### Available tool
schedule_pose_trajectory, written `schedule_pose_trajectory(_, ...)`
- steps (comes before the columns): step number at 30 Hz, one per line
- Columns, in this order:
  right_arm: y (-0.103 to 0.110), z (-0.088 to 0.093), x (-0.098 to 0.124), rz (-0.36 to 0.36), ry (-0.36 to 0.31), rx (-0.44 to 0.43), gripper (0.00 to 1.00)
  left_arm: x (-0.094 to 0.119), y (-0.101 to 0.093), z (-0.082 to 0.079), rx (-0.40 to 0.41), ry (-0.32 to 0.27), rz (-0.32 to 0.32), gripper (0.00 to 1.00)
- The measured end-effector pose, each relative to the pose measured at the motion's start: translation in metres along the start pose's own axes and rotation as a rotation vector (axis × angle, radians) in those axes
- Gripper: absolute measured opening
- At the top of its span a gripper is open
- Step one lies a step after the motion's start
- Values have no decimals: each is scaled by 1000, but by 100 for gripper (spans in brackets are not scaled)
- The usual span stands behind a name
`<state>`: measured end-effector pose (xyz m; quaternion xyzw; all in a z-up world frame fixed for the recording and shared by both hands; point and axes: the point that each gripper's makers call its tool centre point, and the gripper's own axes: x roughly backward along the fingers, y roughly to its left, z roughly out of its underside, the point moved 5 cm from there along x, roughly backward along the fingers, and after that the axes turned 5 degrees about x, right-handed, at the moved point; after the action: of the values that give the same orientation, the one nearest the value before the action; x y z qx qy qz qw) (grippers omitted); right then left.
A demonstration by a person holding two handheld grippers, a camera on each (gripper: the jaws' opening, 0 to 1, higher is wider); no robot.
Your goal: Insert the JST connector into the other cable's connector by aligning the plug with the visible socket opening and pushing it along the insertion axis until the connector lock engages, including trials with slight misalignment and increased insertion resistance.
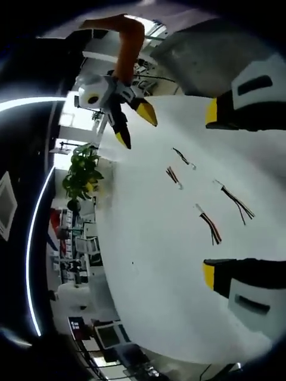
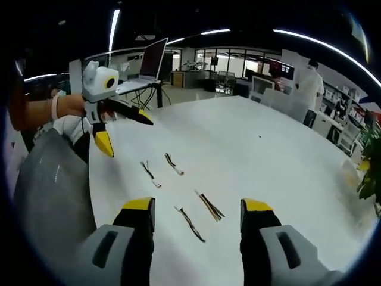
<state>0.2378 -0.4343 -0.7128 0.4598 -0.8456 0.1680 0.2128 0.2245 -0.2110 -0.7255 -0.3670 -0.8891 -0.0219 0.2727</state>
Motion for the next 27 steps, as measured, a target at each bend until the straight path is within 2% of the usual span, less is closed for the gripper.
schedule_pose_trajectory(6,-6,-2,-8,-3,-7,15,56,-8,8,-11,-26,-33,1,87)
schedule_pose_trajectory(17,-17,4,-28,-35,17,53,53,-27,14,-3,-75,8,39,81)
schedule_pose_trajectory(21,-18,5,-37,-52,2,64,51,-34,17,-4,-84,-2,45,80)
schedule_pose_trajectory(27,-17,12,-52,-99,-28,56,45,-43,26,-3,-98,-31,71,73)
